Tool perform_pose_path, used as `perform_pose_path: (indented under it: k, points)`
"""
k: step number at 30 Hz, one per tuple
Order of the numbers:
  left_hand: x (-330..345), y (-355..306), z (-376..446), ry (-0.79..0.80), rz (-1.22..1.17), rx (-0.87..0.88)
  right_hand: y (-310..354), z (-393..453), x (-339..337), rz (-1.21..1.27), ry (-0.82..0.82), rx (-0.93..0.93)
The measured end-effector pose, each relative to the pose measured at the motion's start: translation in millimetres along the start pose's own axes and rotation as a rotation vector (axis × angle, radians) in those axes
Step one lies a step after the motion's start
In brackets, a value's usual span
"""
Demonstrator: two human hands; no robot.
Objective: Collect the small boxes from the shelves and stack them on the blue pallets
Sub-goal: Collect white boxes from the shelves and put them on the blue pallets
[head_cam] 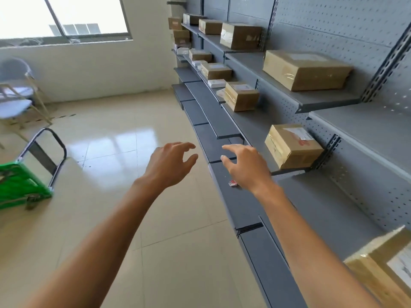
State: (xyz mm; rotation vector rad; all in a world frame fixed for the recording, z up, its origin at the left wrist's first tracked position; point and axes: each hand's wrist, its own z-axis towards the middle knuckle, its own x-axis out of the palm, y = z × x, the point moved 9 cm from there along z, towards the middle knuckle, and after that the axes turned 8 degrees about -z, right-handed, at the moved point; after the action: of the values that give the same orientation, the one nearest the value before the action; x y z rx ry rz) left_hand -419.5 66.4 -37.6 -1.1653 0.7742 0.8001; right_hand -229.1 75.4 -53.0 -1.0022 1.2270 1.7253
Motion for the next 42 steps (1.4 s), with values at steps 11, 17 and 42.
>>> perform_pose_path:
  k: [11, 17, 42]
  points:
    - [-4.2, 76.4, 124.5, -0.057, -0.013, -0.100, 15.3, 154.9, 42.9, 0.001, 0.078, -0.103]
    - [-16.5, 146.3, 215.1, -0.092, -0.054, -0.114, 38.9, 257.6, 81.8, -0.021, 0.093, -0.113]
    - [37.5, 265.0, 615.7, 0.043, -0.010, 0.016, -38.7, 640.4, 175.5, 0.004, 0.055, 0.053]
